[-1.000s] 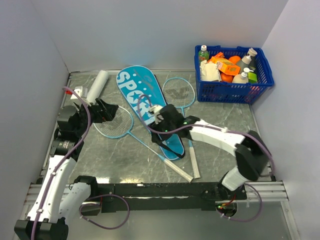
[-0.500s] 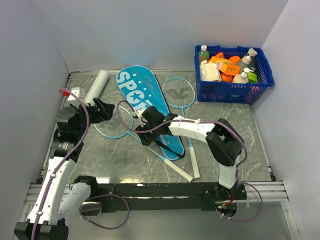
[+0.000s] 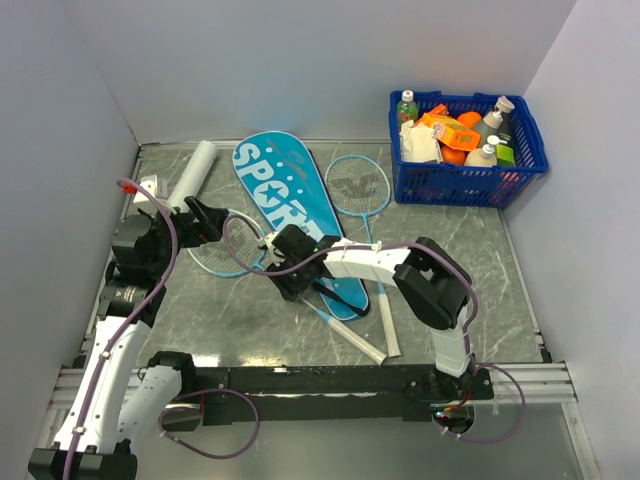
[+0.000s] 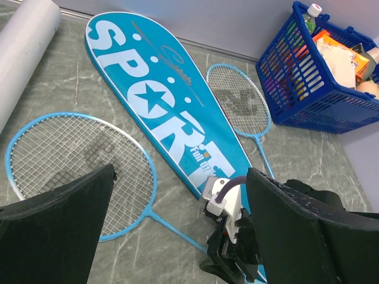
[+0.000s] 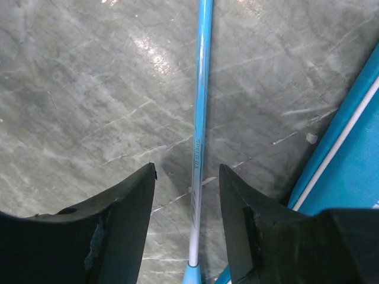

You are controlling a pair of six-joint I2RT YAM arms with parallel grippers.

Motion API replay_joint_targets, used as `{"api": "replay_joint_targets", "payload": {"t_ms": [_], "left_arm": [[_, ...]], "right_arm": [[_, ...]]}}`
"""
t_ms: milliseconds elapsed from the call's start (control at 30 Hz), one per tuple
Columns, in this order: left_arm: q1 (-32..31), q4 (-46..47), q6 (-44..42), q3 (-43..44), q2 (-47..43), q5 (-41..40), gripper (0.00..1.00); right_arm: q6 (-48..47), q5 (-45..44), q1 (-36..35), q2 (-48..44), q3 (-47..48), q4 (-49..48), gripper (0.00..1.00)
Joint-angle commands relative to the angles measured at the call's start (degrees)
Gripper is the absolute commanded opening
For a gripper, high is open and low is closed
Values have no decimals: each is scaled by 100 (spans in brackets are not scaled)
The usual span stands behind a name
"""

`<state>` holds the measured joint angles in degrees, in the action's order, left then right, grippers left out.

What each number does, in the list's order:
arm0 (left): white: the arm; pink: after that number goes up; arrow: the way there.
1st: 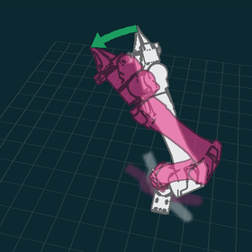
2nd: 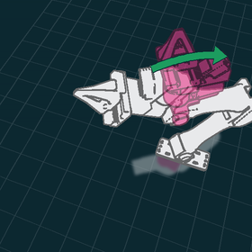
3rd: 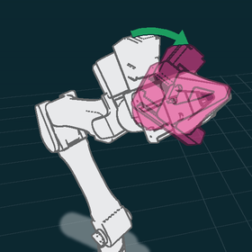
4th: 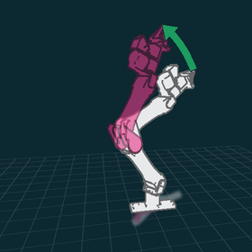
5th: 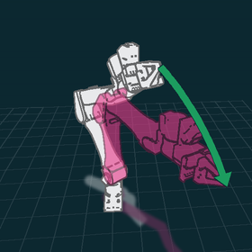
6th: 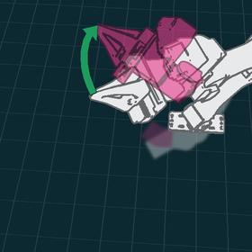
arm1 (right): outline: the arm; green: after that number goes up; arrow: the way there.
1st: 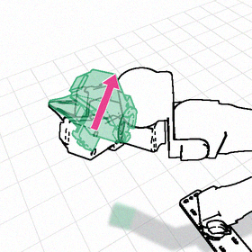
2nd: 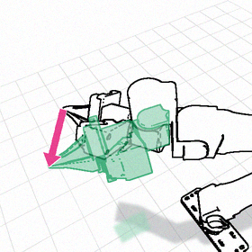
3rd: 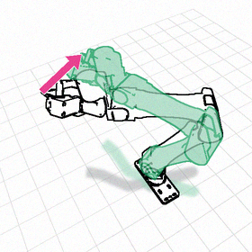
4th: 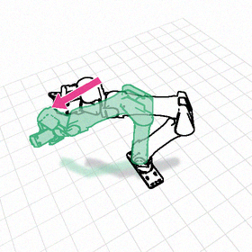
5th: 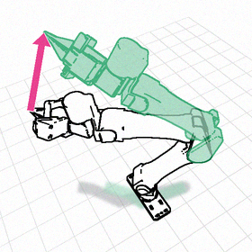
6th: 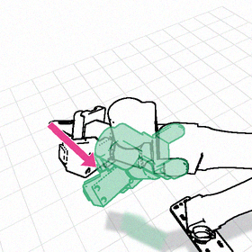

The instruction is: Pack up the badminton gear

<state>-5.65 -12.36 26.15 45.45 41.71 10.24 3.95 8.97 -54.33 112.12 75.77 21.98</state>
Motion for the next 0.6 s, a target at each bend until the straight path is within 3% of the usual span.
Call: {"api": "replay_joint_targets", "payload": {"t_ms": [0, 200, 400, 567], "left_arm": [[29, 6, -22, 96, -137, -75, 97], [29, 6, -22, 78, -181, -101, 97], [46, -12, -22, 69, -216, -127, 96], [99, -30, -22, 43, -313, -268, 97]], "right_arm": [[97, -369, -78, 100, 123, 140, 49], [211, -704, -166, 249, 131, 255, 33], [519, -880, -210, 346, 105, 237, 0], [870, -739, -201, -83, 26, 88, 0]]}}
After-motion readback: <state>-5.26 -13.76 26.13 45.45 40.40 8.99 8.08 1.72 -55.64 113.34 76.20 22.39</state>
